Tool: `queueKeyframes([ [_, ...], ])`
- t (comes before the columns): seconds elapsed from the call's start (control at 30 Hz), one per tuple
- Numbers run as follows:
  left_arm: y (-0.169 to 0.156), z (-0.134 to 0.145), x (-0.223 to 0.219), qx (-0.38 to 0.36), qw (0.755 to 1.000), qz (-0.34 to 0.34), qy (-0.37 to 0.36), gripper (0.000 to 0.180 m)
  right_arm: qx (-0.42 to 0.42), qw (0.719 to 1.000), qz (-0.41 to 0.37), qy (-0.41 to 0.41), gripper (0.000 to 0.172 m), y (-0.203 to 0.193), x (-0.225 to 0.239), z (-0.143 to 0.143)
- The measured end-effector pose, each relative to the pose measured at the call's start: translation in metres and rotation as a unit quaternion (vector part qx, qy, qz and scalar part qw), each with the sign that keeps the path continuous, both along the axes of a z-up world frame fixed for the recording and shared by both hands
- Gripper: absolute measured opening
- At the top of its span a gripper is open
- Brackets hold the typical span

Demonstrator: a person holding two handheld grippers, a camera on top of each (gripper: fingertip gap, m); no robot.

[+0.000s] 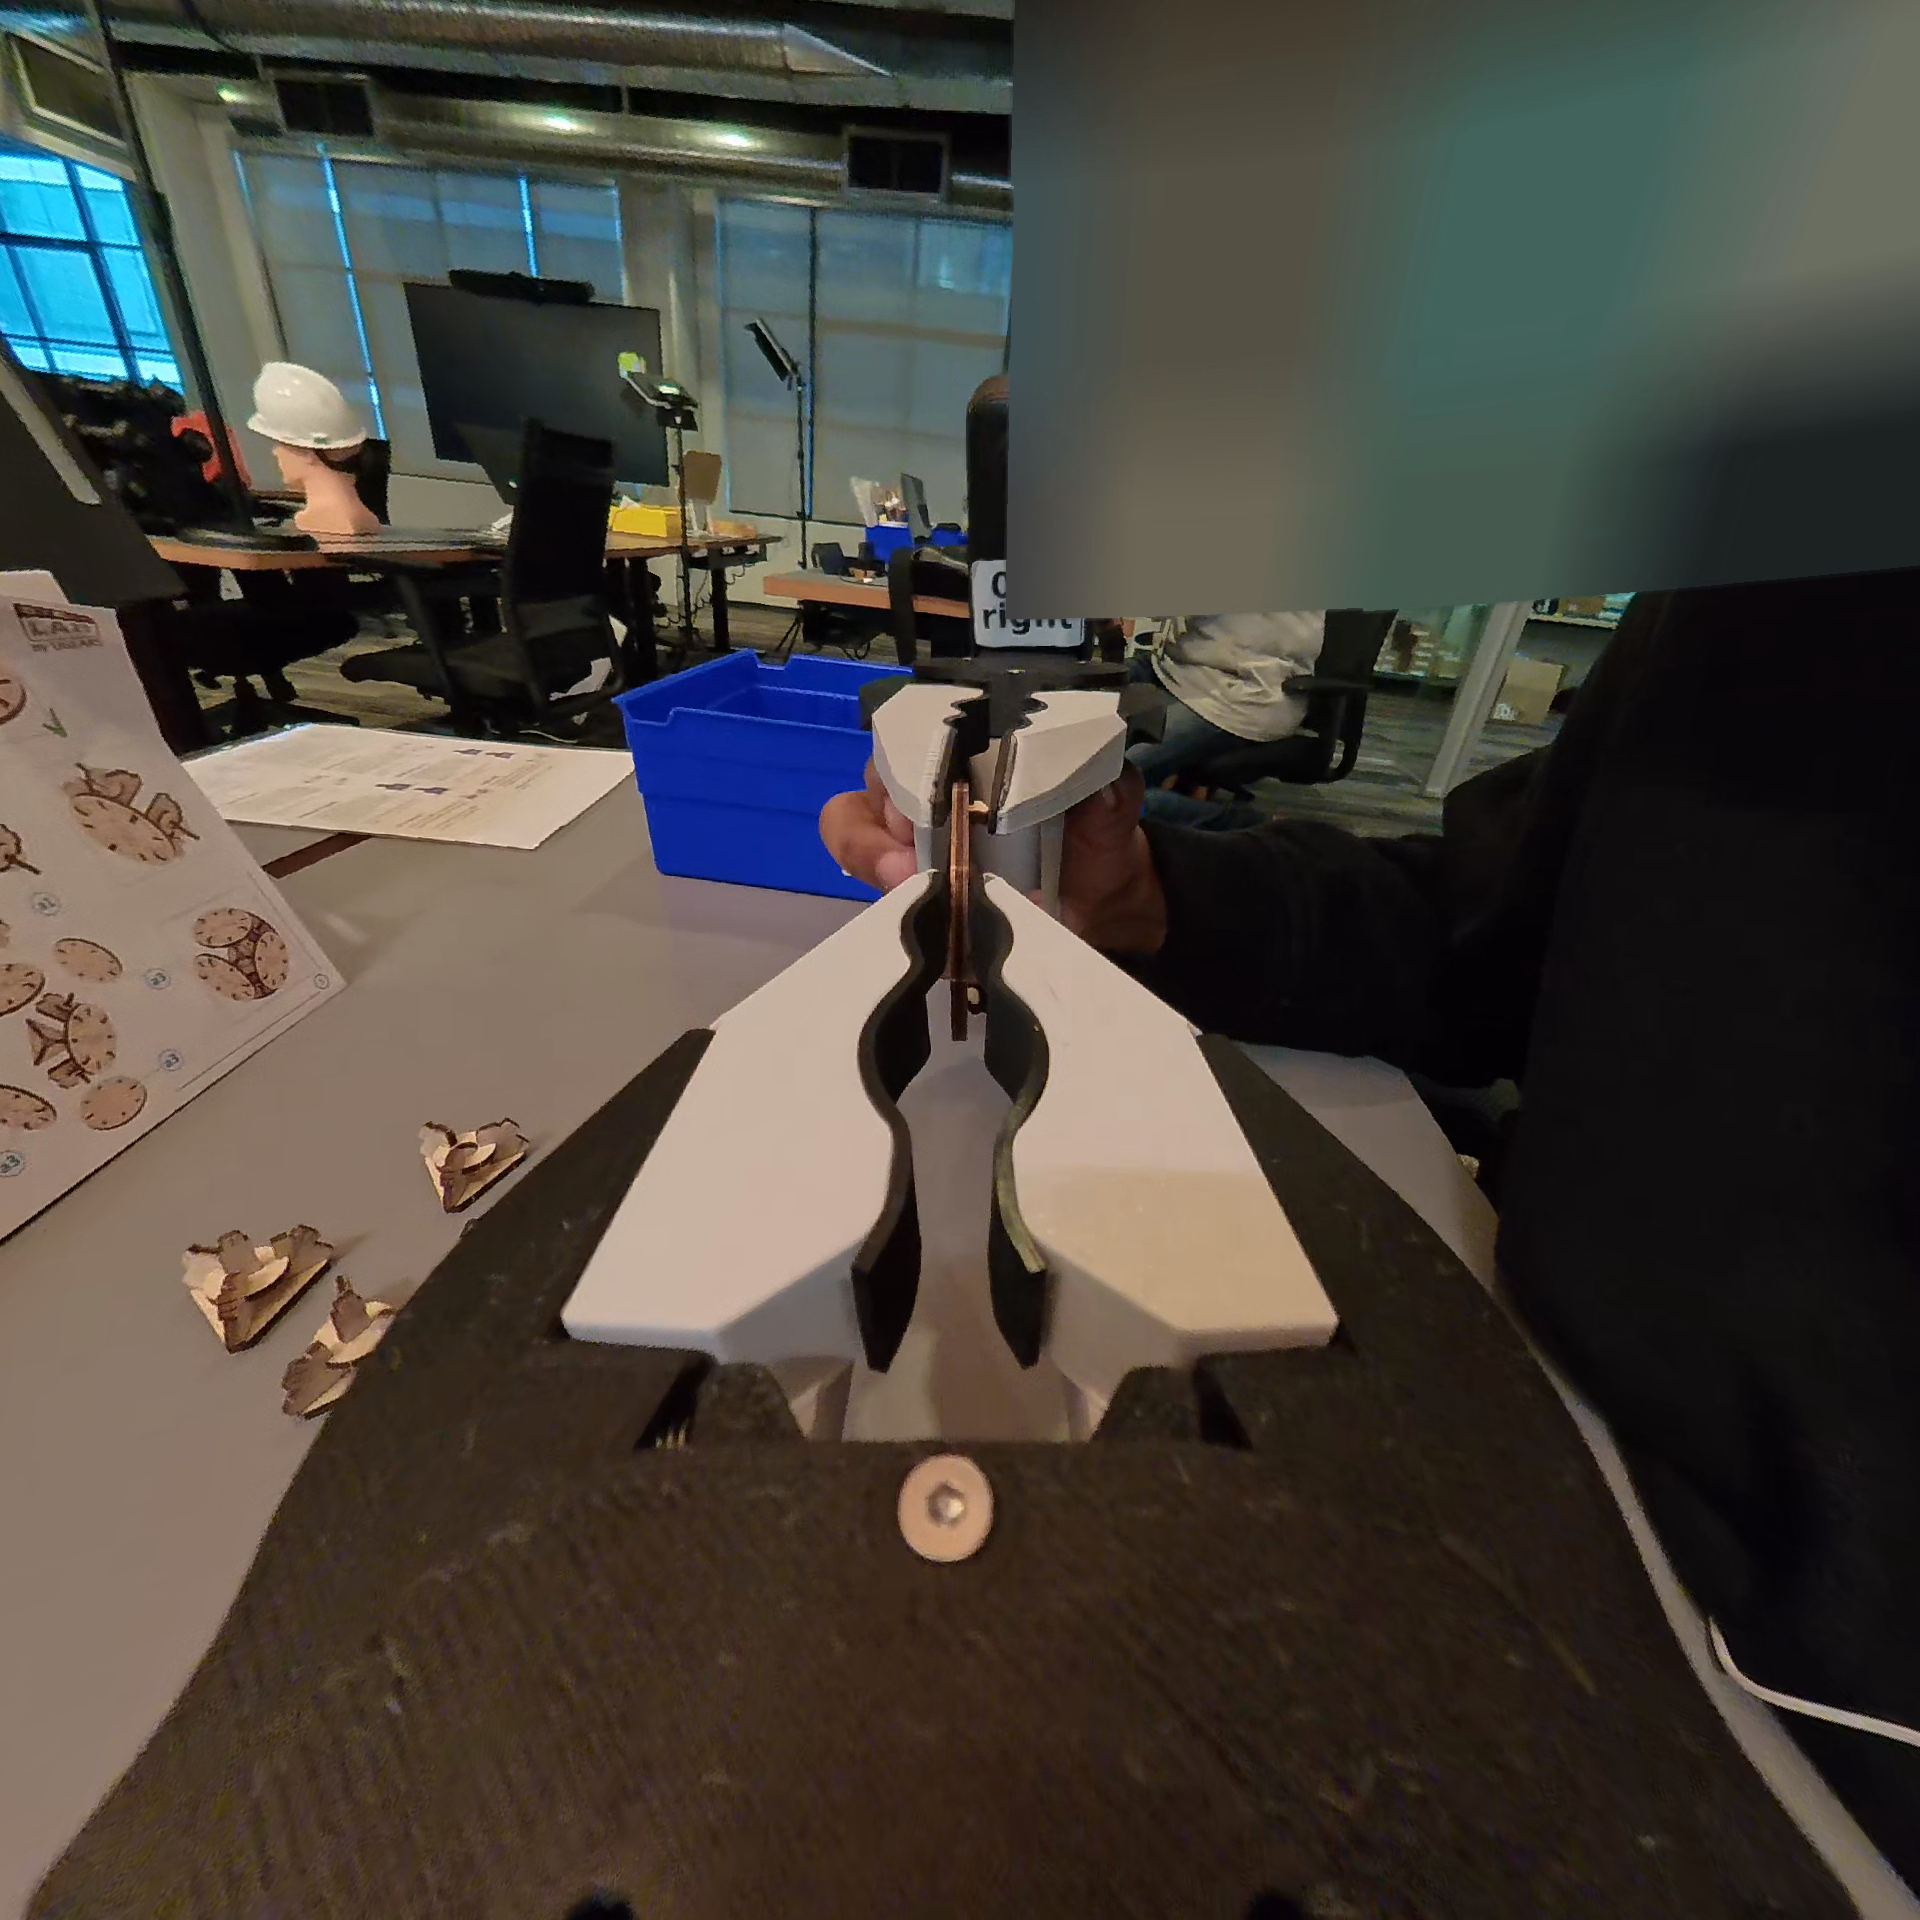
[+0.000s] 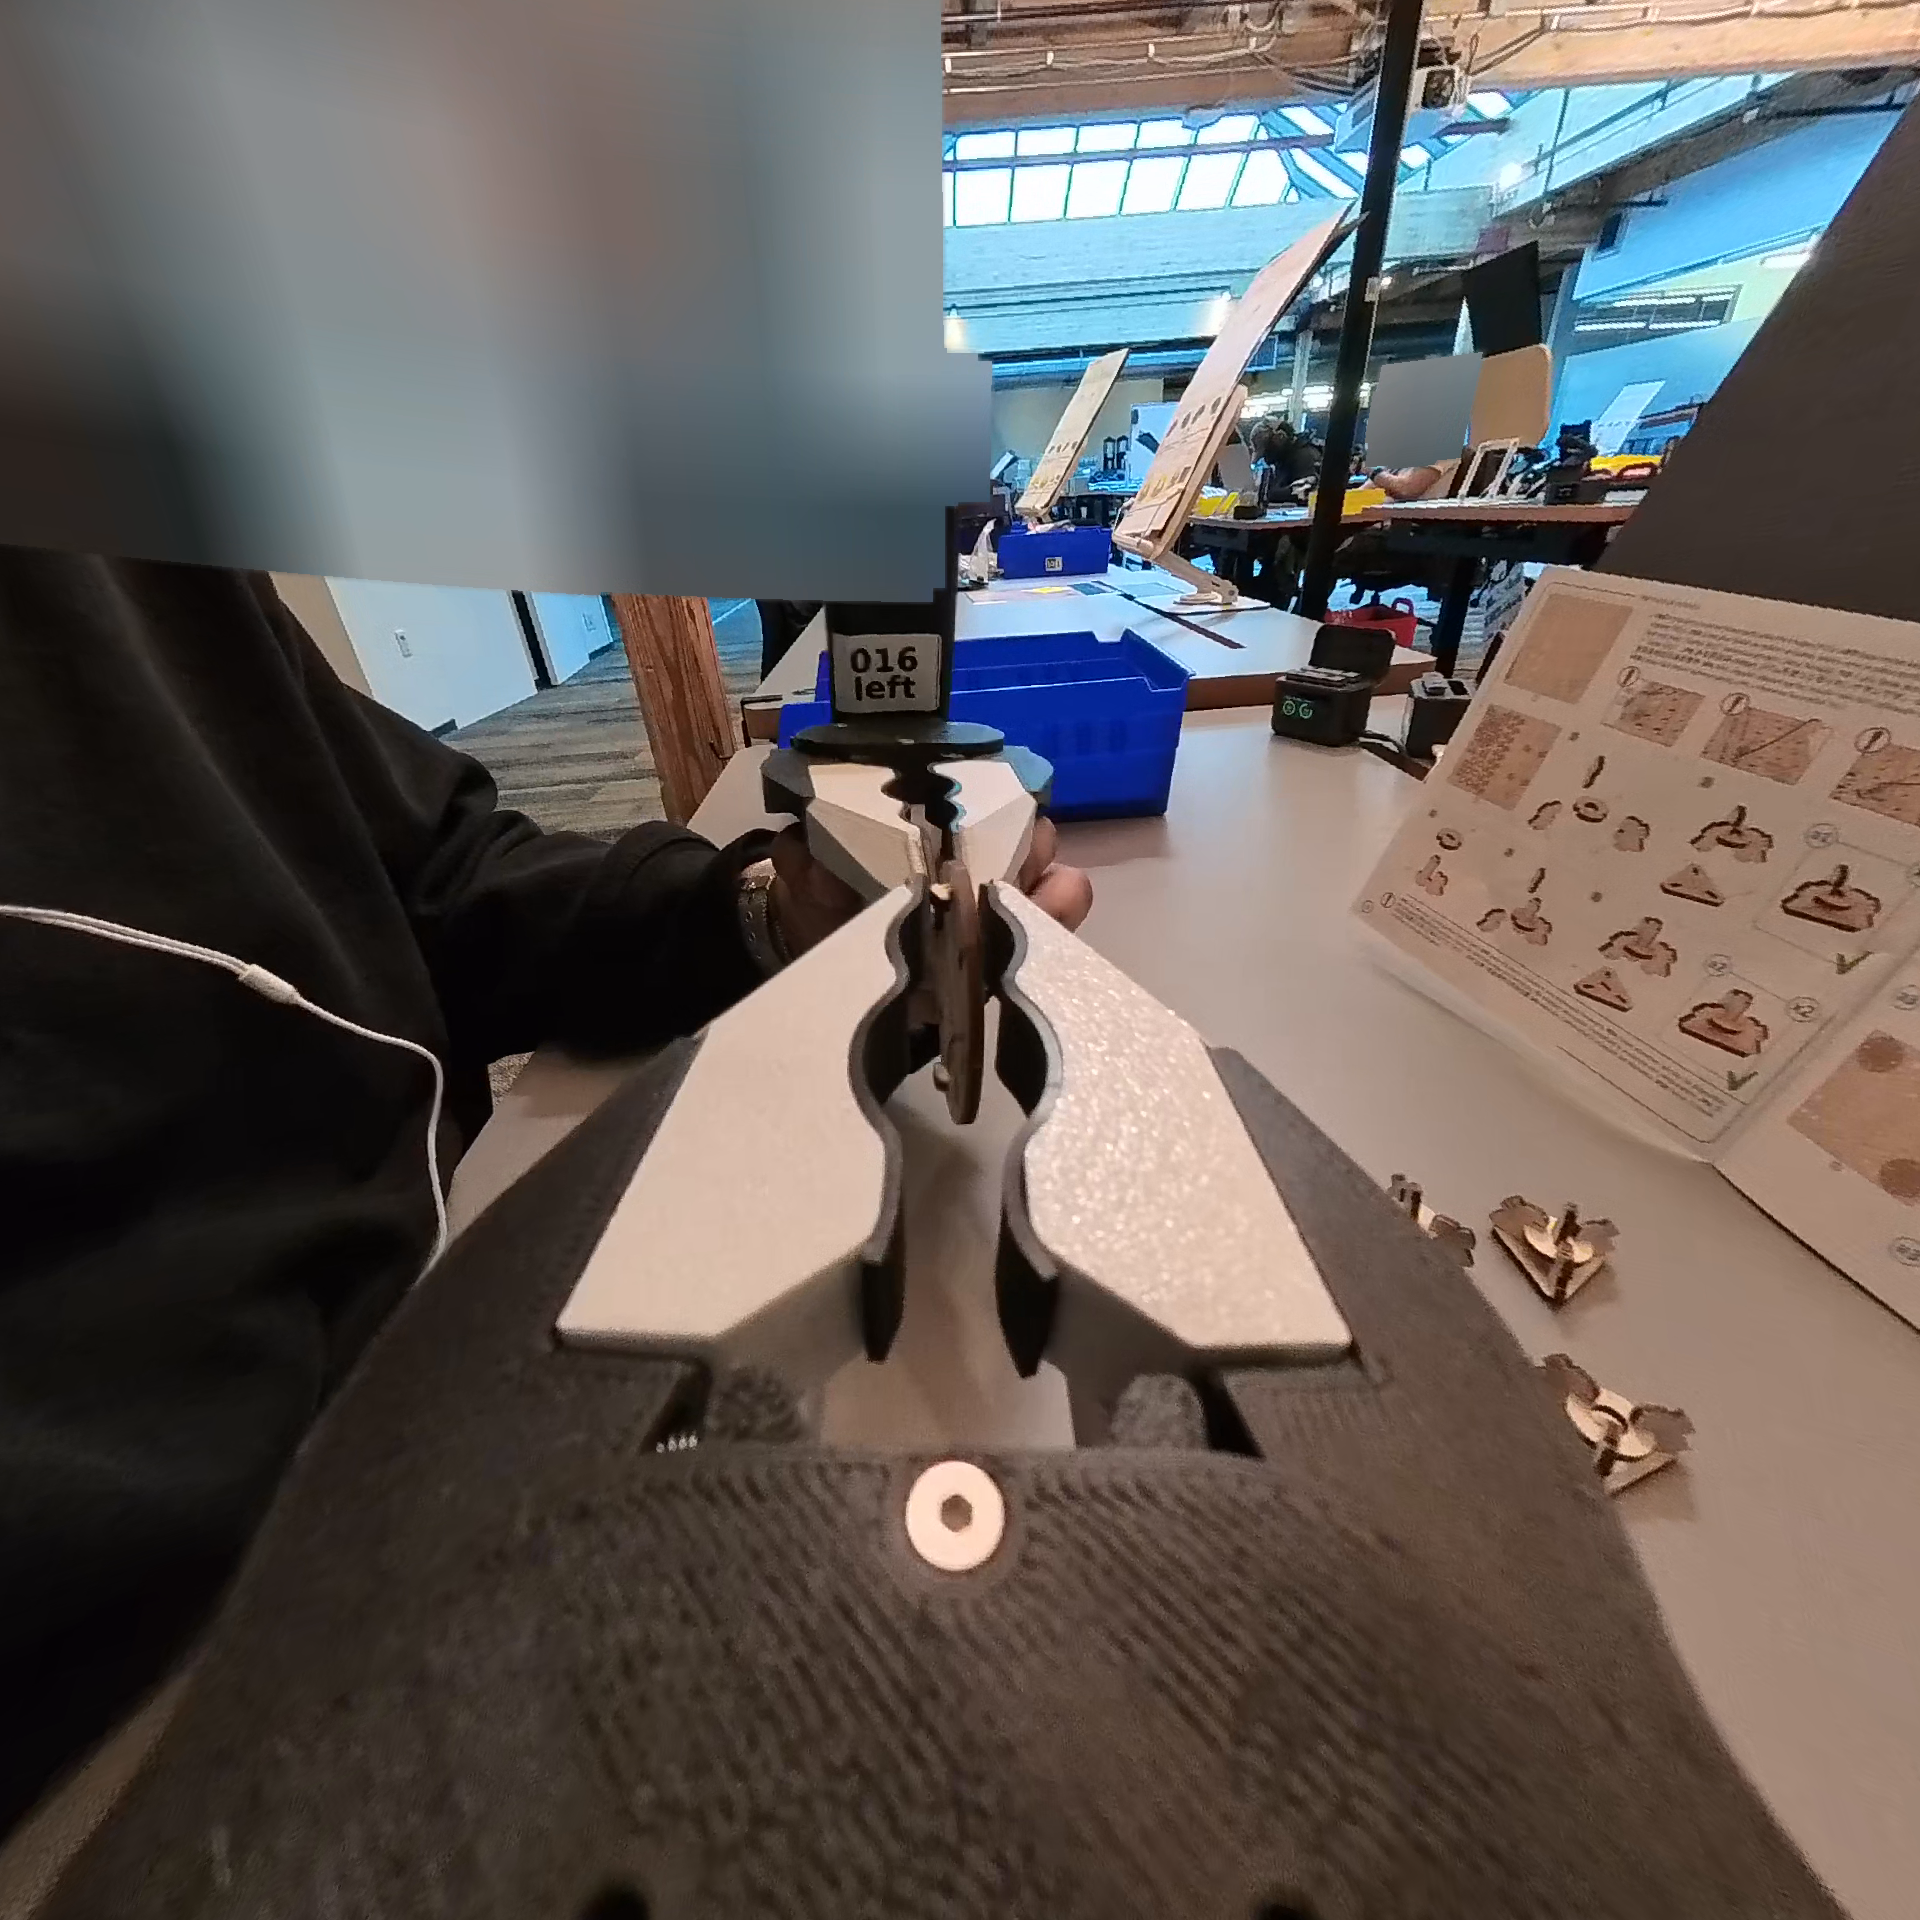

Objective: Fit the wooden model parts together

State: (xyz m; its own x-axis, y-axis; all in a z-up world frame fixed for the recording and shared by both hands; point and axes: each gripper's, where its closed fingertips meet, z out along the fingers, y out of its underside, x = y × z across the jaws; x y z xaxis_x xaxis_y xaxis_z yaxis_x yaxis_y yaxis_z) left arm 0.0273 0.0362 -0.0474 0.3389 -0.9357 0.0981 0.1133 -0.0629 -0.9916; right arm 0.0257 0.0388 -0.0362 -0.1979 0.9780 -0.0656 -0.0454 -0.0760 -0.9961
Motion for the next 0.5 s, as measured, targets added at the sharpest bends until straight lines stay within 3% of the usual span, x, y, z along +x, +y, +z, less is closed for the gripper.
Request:
queueKeyframes([
  [0.5,0.0019,-0.0014,0.0015,0.041,0.998,0.042,0.031,0.0,0.055,0.998,-0.022,-0.002,0.008,0.0025,0.0003,-0.0021],
])
